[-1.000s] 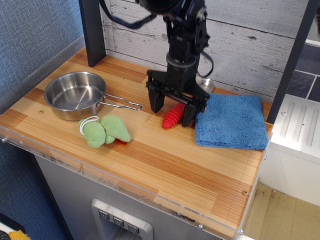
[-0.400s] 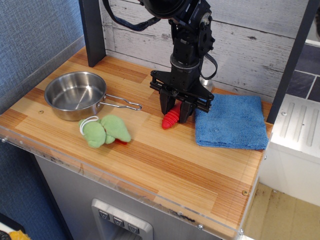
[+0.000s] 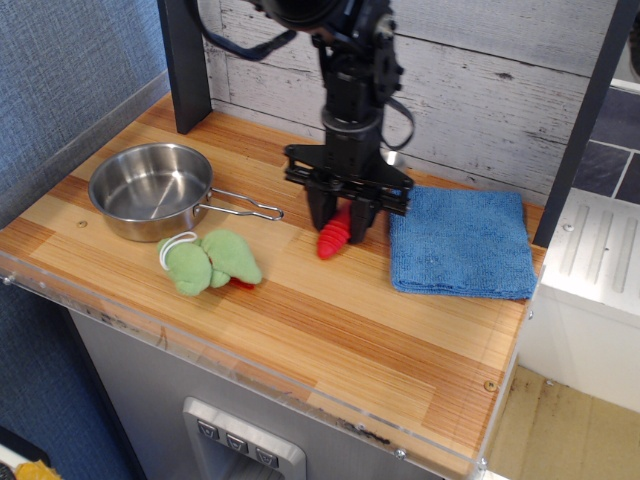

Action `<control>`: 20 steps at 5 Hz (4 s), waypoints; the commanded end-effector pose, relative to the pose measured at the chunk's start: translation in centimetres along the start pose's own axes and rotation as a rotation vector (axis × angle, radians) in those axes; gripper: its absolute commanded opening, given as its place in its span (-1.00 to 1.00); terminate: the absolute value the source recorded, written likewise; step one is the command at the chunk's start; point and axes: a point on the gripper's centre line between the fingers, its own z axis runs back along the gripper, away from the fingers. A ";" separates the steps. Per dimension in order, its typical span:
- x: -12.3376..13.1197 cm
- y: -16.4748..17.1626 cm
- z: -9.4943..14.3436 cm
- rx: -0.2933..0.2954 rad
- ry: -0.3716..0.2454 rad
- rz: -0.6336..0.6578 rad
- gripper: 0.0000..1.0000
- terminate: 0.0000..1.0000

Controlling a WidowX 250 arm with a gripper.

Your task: Place the spoon so that the metal portion sits on the blue cloth and the handle sits on the table.

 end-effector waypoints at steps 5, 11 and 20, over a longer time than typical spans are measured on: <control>-4.0 -1.9 8.7 -0.046 -0.164 -0.036 -1.00 -1.00; -7.2 -10.3 1.7 0.032 -0.079 -0.178 -1.00 -1.00; -6.8 -7.7 9.8 -0.160 -0.215 -0.123 1.00 -1.00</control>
